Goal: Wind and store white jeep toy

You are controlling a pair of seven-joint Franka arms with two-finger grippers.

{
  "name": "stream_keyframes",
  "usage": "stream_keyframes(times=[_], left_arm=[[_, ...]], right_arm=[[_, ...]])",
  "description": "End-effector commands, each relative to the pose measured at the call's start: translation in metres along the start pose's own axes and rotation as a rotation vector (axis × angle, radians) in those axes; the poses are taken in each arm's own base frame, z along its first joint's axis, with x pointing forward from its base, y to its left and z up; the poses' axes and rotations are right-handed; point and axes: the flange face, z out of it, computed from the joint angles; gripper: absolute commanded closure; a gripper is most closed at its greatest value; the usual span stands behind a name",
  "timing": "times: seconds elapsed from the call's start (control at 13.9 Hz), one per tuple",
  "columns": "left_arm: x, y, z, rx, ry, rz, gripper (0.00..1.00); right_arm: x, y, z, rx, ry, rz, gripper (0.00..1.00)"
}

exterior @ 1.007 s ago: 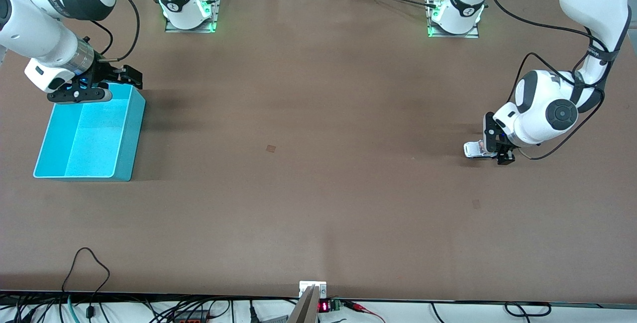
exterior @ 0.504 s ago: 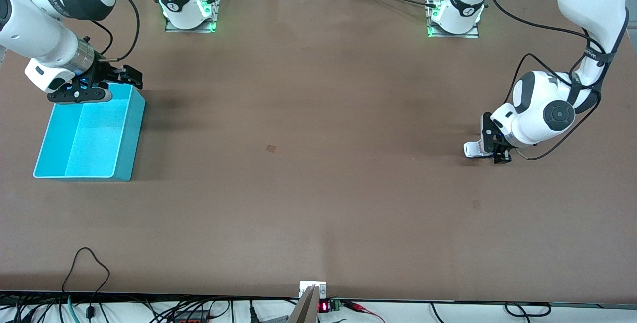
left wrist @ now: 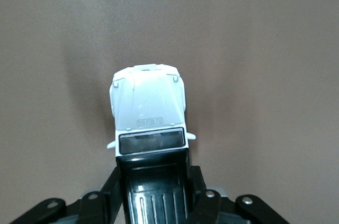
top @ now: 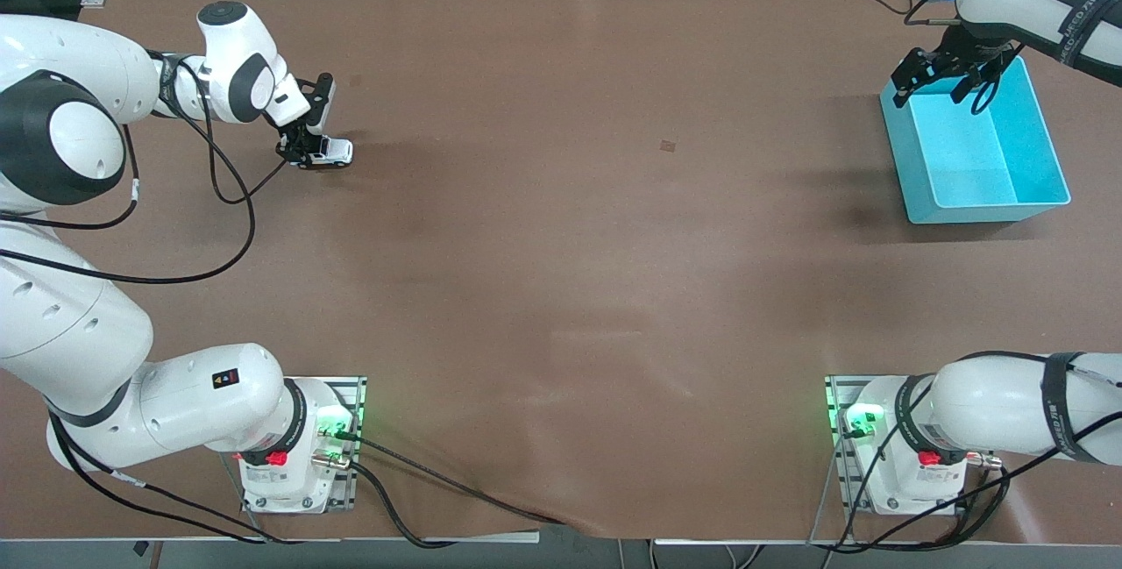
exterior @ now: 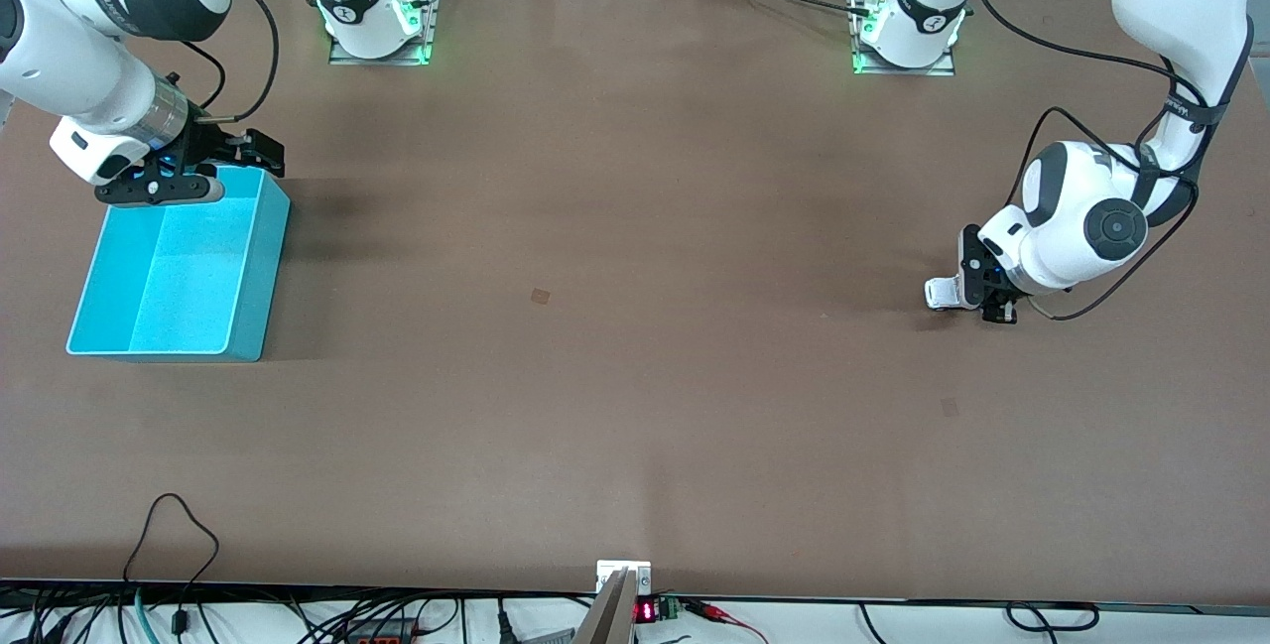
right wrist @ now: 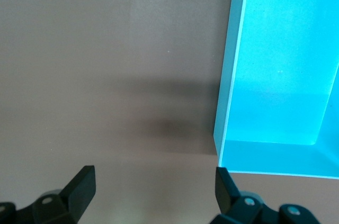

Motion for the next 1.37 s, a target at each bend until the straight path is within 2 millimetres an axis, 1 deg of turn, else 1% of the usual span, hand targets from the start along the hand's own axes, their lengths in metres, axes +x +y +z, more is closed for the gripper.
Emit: stream_keyframes(times=[0.0,0.07,0.29,0.65,0.86,1.15,1.29], left_arm=[[-0.002,0.001,-0.002,0.001,0.020,0.014,0.61],[-0.002,0.001,-0.003,0.003,0.019,0.014,0.65],[-0.002,-0.001,-0.005,0.008,0.019,-0.005,0.70],[0.002,-0.004,-0.007,0.021,0.027,-0.089,0.71],[0.003,-0.005,-0.005,0.036,0.021,-0.064,0.71],[0.006,-0.003,0.003,0.023,0.013,-0.024,0.70],[0.006,-0.004,0.002,0.026,-0.011,0.008,0.70]], right_arm=[[-0.003,0.000,-0.002,0.009,-0.007,-0.009,0.00],[-0.003,0.000,-0.002,0.009,-0.007,-0.009,0.00],[-0.003,0.000,-0.002,0.009,-0.008,-0.010,0.00],[-0.003,0.000,-0.002,0.009,-0.010,-0.009,0.00],[-0.003,0.000,-0.002,0.009,-0.010,-0.009,0.00],[-0.003,0.000,-0.002,0.009,-0.010,-0.009,0.00],[-0.003,0.000,-0.001,0.009,-0.011,-0.010,0.00]])
